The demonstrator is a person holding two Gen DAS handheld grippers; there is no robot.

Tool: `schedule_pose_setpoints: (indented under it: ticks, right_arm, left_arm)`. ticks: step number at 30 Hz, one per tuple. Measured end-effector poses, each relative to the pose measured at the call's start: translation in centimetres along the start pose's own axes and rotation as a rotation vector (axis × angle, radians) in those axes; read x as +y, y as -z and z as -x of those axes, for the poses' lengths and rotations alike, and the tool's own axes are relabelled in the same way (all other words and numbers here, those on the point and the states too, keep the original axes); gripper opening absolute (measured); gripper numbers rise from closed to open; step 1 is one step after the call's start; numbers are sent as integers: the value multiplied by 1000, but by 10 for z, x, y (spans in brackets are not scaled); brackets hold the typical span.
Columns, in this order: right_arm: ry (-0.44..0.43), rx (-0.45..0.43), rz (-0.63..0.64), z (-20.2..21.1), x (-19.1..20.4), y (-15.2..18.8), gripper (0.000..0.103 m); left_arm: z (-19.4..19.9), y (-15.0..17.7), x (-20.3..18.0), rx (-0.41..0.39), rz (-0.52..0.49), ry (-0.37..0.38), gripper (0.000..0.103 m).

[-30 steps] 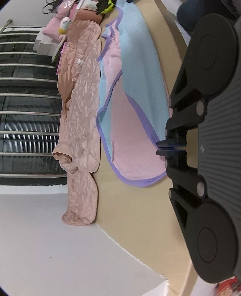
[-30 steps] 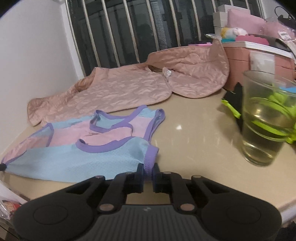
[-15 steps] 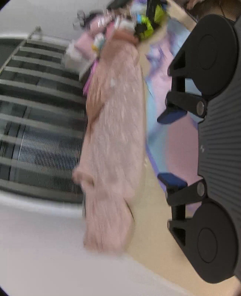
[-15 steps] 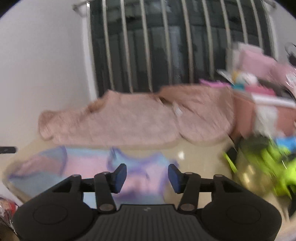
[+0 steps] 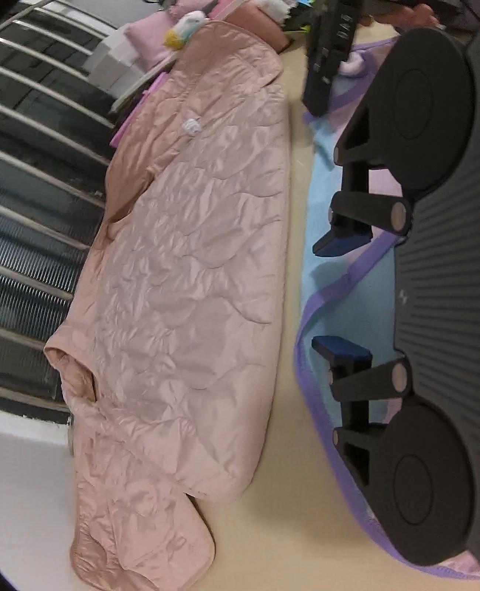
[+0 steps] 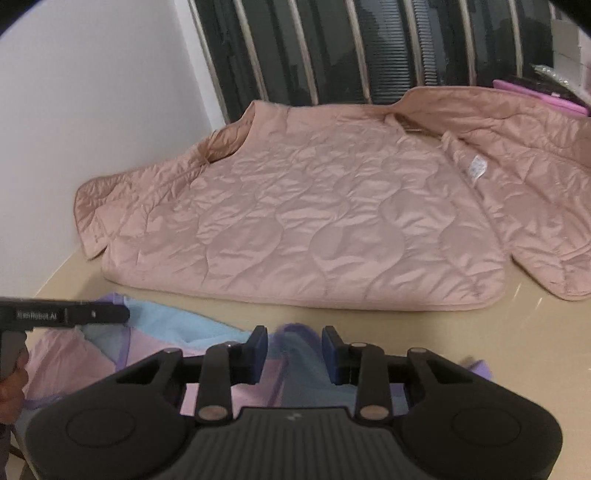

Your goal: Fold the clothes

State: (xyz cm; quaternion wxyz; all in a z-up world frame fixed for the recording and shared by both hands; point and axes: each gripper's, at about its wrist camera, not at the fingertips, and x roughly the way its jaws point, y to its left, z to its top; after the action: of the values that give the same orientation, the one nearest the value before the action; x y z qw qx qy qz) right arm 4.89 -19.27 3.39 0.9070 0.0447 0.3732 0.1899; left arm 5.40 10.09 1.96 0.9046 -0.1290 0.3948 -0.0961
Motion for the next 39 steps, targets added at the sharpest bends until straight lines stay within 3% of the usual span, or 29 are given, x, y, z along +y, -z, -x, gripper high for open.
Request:
schedule_pose_setpoints:
  ticks: [2, 3, 4, 9, 16, 20, 24, 27, 28, 34, 36, 39]
  right_arm:
    - [-7, 12, 2, -7, 2, 2, 24]
    - [-5, 10, 1, -10, 2, 3, 7]
    - [-4, 9, 1, -12, 3, 5, 4]
    - [0, -58, 0, 4, 4, 9, 3]
    - [-37, -190, 53, 78, 22, 35, 3]
    - [-69, -118, 73, 95, 29, 81, 3]
    - [-67, -94, 56, 101, 24, 99, 7]
    - [-61, -153, 32, 116, 17, 93, 32]
    - [-42, -176, 37, 121, 15, 90, 40]
    - [137, -211, -35, 125, -31, 68, 42]
    - [175, -170, -101, 114, -56, 56, 42]
    - [145, -71, -189, 88, -77, 37, 42]
  left_arm:
    - [-3, 0, 2, 2, 22, 19, 17]
    - [-5, 0, 2, 6, 30, 29, 2]
    - [-5, 1, 1, 7, 39, 36, 1]
    - [9, 8, -8, -60, 28, 29, 1]
    - [86, 50, -10, -160, 15, 102, 1]
    - [106, 91, -8, -139, 26, 85, 1]
    - [112, 111, -10, -139, 20, 52, 4]
    - [115, 109, -3, -161, 28, 9, 32]
    - [116, 109, 0, -164, 27, -2, 36]
    - [118, 105, 16, -171, 36, -60, 38]
    - [114, 105, 22, -158, 64, -57, 38]
    - [112, 105, 23, -161, 74, -50, 38]
